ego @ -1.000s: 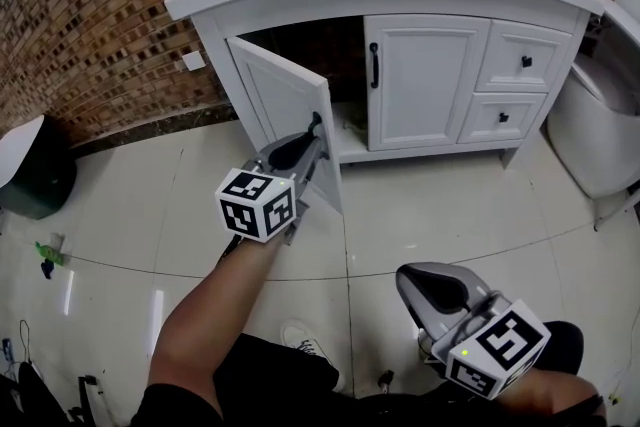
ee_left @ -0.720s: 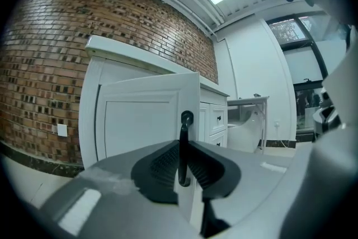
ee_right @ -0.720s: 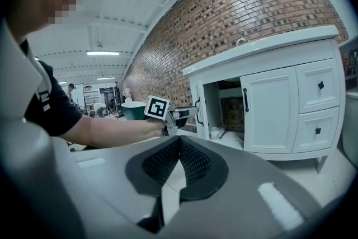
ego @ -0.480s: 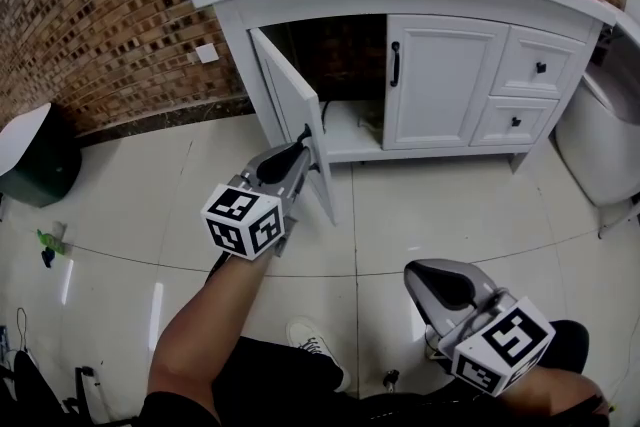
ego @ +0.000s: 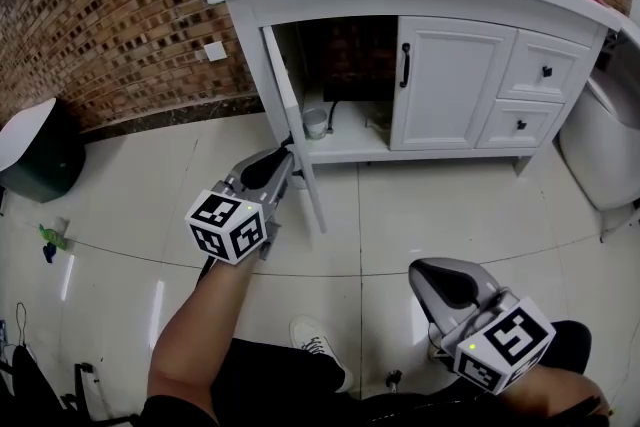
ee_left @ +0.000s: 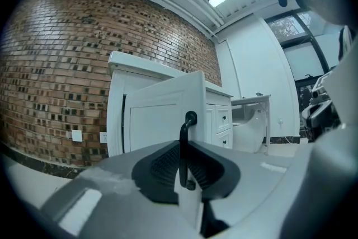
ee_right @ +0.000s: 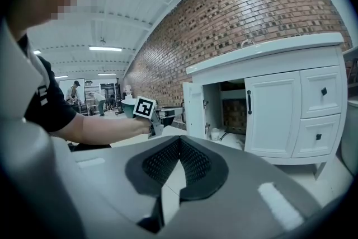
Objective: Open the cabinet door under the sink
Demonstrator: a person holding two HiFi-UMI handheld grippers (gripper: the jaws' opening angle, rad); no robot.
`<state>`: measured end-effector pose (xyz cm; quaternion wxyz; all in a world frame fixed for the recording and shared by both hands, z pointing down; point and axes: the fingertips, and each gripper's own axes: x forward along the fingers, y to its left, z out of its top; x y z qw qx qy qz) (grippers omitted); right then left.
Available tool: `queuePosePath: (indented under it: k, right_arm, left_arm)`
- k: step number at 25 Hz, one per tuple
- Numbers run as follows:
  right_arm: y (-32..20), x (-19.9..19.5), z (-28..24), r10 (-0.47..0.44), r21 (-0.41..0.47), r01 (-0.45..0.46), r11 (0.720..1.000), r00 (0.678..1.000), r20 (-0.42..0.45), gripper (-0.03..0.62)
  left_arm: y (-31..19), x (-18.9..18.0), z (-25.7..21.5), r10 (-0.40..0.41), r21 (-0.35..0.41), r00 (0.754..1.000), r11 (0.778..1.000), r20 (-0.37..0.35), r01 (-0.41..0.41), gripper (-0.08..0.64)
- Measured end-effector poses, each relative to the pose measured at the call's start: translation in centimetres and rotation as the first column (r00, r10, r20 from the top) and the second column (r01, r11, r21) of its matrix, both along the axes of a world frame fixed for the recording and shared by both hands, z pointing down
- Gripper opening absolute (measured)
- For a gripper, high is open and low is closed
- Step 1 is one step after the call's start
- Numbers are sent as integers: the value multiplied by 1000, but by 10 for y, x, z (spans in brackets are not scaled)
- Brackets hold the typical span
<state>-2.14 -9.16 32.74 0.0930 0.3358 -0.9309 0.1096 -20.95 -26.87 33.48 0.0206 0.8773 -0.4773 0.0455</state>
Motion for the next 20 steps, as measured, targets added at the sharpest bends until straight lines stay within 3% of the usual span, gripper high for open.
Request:
queuePosePath:
  k: [12,20]
  right_arm:
    - [1,-2,2,-10,2,10,1000,1000,-3,8]
    - [0,-4,7,-7,-13,7,1000,1000,-13,8]
  left_arm:
    - [6,-40,0,-1,-3,1000,1000,-16,1,28]
    - [6,-90,-1,-79,1,996,997,-47,79,21]
